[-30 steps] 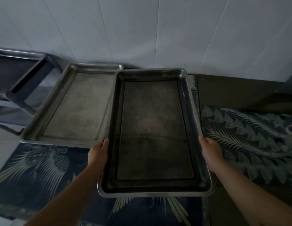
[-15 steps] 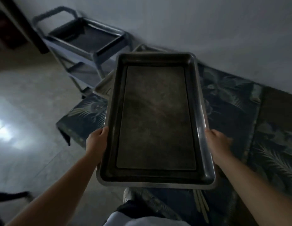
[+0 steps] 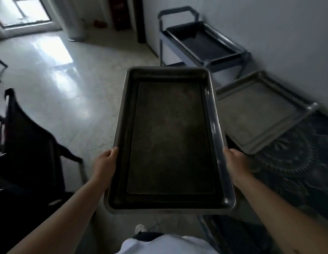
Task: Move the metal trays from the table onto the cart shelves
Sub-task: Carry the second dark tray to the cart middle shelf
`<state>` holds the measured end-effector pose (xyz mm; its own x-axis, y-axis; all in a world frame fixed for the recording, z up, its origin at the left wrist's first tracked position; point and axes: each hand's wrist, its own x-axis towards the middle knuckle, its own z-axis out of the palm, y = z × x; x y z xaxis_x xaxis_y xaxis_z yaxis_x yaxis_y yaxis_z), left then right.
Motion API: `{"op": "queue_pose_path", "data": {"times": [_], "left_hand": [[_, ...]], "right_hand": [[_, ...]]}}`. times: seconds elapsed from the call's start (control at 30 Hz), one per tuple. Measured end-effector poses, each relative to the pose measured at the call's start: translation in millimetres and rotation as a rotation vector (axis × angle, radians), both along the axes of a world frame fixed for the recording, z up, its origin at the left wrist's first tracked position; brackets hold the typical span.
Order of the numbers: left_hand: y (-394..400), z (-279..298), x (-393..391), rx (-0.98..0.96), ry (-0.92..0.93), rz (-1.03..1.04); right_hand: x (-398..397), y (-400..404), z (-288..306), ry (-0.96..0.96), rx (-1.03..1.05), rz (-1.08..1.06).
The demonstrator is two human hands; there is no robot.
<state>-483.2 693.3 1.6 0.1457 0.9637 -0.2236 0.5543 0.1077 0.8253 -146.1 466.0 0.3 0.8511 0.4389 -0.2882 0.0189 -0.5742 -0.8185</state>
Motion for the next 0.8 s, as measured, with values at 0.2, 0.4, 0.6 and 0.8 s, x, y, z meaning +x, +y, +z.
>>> {"op": "queue_pose_path", "data": {"times": [0.2,0.4,0.6,0.8], "left_hand": [[52,5,-93,0.0,0.004,0.166],[90,6,-161,0.014,0.085,0.305],[118,-1,-185,-0.018,0.066,0.399],[180,-9,-170,-0.052,0.07,0.414]], "right_hand": [[-60,119,-1,-0.081,-0.038,0.196],[-106,206,-8,-0.034,-0.024,0.322],[-119,278,-20,-0.092,-0.057,0.429],[-103,351,-43,0.003,-0.066,0.448]]}}
